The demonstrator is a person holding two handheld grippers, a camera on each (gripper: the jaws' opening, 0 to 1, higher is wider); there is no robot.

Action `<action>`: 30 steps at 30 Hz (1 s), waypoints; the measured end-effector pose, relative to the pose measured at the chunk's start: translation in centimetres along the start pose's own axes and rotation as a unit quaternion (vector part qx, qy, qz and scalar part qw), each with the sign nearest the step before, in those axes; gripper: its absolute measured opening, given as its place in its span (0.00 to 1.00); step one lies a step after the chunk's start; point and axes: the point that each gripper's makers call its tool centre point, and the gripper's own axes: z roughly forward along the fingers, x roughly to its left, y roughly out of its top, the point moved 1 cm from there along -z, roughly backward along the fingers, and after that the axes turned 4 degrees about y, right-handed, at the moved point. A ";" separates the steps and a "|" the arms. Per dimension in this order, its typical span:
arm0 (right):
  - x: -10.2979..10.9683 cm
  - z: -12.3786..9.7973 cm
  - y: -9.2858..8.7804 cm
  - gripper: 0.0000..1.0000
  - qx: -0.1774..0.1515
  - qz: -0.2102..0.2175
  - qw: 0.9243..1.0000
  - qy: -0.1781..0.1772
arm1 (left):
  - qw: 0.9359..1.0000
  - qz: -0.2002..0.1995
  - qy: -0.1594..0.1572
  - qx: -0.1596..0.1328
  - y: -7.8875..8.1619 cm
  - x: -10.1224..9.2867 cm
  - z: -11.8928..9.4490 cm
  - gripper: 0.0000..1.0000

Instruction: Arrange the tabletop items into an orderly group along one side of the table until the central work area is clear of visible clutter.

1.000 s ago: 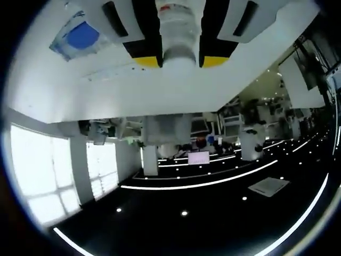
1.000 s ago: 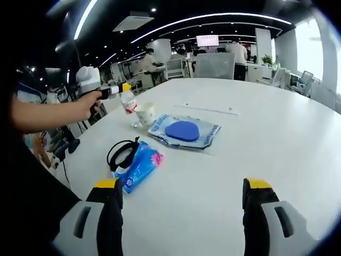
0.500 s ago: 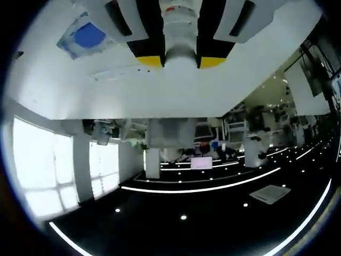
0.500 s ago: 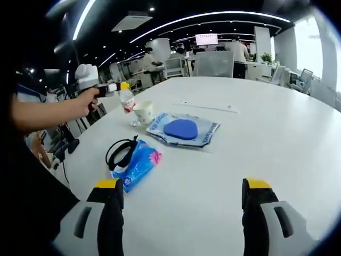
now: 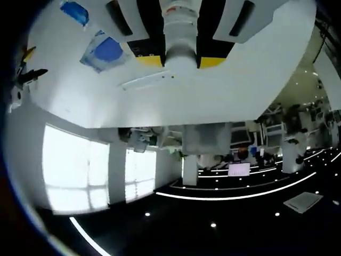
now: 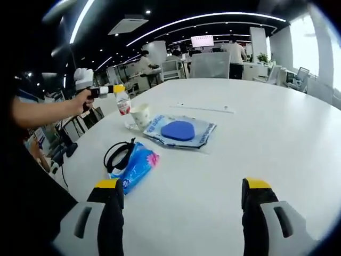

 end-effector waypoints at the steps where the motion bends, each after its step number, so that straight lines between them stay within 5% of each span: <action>1: 0.0 0.0 0.0 0.87 0.000 0.001 1.000 0.000 | 1.000 0.011 -0.017 -0.002 0.4 -0.4 0.0 0.18; 9: -0.1 0.0 0.2 0.87 0.000 -0.001 1.000 -0.004 | 0.989 0.039 -0.142 0.000 0.8 -0.9 0.7 0.19; 13: -0.3 -0.3 0.4 0.87 -0.001 -0.003 1.000 -0.008 | 0.982 0.081 -0.173 0.012 0.7 -1.2 0.9 0.19; 19: -0.6 -0.5 0.1 0.87 0.004 0.000 1.000 -0.015 | 0.969 0.086 -0.229 0.022 0.4 -2.5 0.3 0.19; 26: -0.2 -0.3 -0.1 0.87 0.013 -0.005 1.000 -0.015 | 0.960 0.111 -0.256 0.038 -0.1 -3.4 0.1 0.19; 30: -0.2 -0.4 0.0 0.87 0.014 -0.005 1.000 -0.016 | 0.946 0.132 -0.292 0.054 -0.1 -3.6 -0.1 0.19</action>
